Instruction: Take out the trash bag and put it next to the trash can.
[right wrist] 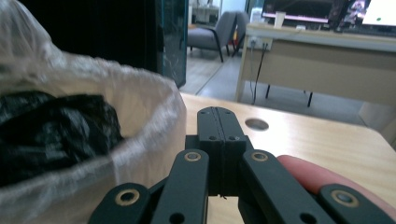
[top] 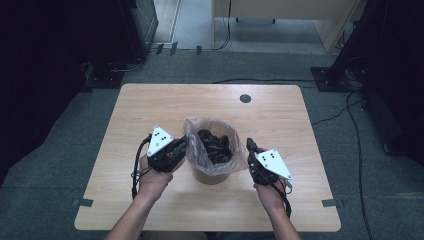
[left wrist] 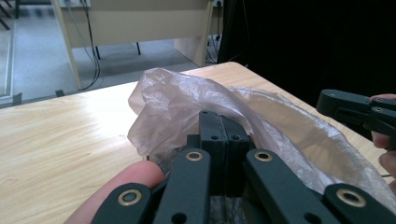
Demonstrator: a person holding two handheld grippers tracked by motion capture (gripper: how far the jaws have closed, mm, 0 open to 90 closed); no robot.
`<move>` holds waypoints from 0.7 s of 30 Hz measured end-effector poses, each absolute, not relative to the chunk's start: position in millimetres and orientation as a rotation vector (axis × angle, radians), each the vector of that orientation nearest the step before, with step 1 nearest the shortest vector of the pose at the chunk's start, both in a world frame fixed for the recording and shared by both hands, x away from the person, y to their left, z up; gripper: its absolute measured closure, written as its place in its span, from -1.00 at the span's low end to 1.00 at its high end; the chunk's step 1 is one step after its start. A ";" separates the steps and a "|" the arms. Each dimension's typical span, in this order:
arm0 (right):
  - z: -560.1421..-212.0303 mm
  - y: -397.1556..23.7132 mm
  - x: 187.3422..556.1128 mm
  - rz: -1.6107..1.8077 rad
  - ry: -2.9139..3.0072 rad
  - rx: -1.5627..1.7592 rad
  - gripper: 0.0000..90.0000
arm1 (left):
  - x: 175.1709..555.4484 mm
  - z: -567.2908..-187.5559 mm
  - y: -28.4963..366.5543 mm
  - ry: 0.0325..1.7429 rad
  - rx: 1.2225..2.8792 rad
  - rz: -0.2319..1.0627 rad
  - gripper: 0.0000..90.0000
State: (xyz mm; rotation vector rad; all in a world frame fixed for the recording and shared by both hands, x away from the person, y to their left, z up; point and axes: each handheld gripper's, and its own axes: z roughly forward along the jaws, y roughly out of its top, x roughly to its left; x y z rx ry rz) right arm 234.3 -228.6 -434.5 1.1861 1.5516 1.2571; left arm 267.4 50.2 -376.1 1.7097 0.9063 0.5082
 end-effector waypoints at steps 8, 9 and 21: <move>-464.3 -252.1 228.5 1.370 1.624 1.436 0.48 | 268.3 -382.9 54.5 0.931 1.708 0.497 1.00; -467.8 -252.6 227.8 1.373 1.625 1.449 0.44 | 268.6 -383.3 54.5 0.929 1.711 0.498 1.00; -488.2 -244.1 265.1 1.420 1.734 1.686 0.19 | 268.0 -384.3 49.9 0.925 1.718 0.495 1.00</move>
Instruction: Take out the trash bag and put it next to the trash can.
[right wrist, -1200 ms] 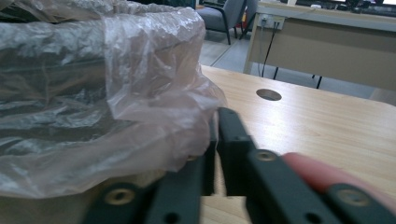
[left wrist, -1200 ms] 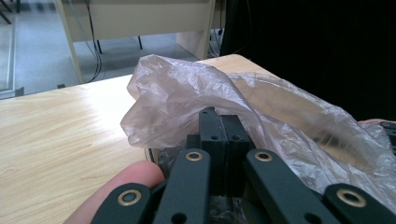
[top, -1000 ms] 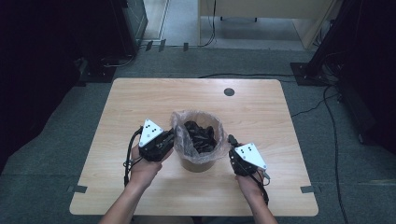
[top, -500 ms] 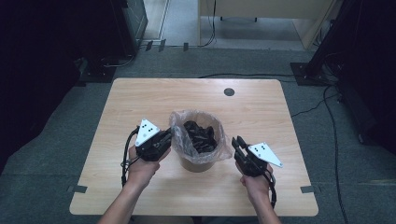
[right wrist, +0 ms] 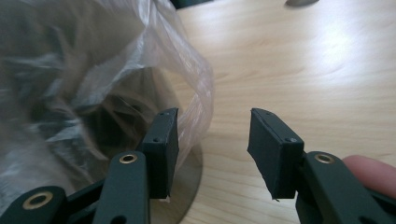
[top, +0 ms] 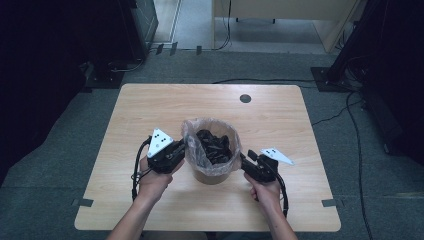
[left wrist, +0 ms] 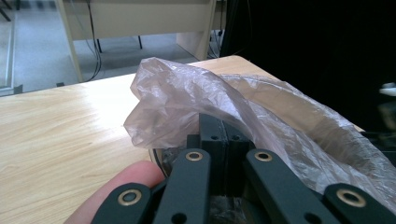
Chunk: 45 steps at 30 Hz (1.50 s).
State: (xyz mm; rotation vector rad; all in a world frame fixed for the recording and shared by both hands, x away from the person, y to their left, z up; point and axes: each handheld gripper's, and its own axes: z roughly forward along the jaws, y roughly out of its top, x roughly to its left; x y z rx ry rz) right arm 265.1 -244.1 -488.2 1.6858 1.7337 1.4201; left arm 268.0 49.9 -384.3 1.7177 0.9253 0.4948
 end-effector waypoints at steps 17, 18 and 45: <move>-450.6 -233.9 274.4 1.508 1.642 1.511 1.00 | 266.5 -382.5 48.1 0.905 1.705 0.490 1.00; -448.1 -233.5 274.4 1.510 1.641 1.497 1.00 | 266.4 -382.5 47.7 0.905 1.701 0.487 1.00; -379.1 -218.9 261.4 1.592 1.588 1.239 1.00 | 264.6 -373.2 37.9 0.880 1.685 0.481 1.00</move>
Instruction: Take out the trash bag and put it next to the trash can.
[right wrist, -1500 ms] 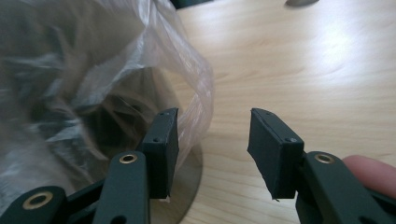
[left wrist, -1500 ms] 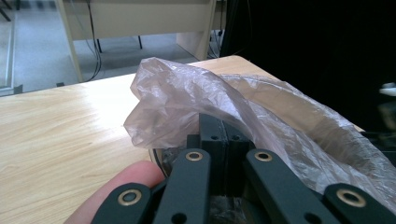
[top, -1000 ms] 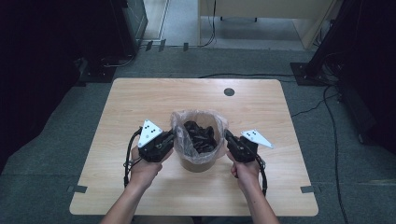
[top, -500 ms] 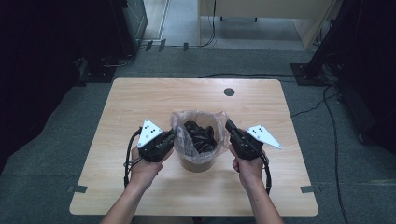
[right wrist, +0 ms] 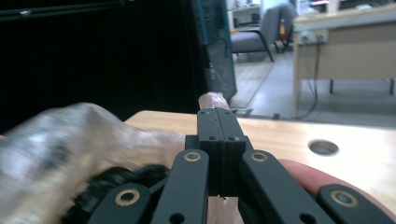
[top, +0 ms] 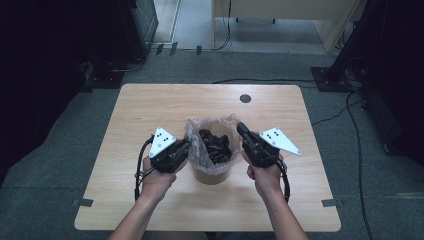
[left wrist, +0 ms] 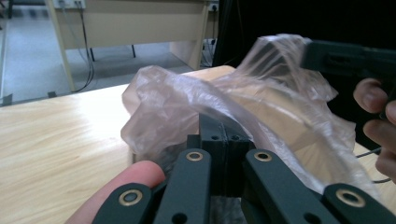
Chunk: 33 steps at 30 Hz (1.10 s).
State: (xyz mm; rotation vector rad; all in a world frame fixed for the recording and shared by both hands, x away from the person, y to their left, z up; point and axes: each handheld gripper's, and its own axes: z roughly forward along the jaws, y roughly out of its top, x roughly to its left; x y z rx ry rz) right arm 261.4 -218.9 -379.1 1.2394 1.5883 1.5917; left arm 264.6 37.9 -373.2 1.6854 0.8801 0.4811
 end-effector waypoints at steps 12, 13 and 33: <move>-306.3 -153.2 261.2 1.643 1.691 0.946 1.00 | 263.9 -362.9 27.6 0.854 1.661 0.447 1.00; -308.2 -152.2 260.5 1.613 1.700 0.939 1.00 | 264.5 -363.3 29.0 0.857 1.665 0.447 1.00; -386.7 -212.4 218.9 1.648 1.725 1.349 -0.65 | 271.4 -365.4 20.5 0.867 1.693 0.454 1.00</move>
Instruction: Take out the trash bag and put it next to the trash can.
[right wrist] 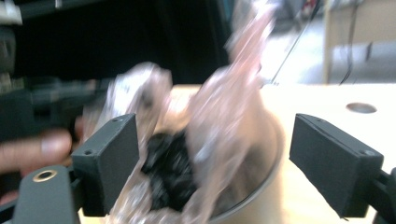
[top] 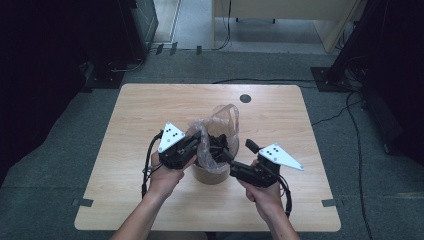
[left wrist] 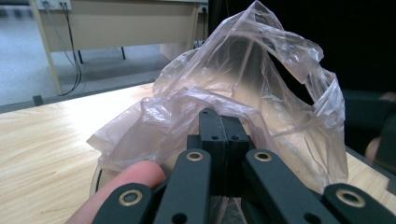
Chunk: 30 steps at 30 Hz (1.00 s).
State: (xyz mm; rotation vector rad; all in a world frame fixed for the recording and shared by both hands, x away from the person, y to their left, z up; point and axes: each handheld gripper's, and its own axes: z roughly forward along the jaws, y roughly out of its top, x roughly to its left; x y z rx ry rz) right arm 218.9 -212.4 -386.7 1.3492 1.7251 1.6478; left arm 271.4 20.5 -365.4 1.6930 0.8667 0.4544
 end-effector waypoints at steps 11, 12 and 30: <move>-400.1 -157.9 232.3 1.508 1.896 1.316 -0.60 | 276.2 -363.9 25.8 0.886 1.686 0.451 1.00; -400.7 -156.3 232.6 1.504 1.898 1.308 -0.38 | 276.0 -363.6 26.8 0.882 1.687 0.452 1.00; -399.6 -160.7 236.6 1.471 1.803 1.295 1.00 | 266.2 -385.5 94.5 1.033 1.532 0.461 -0.60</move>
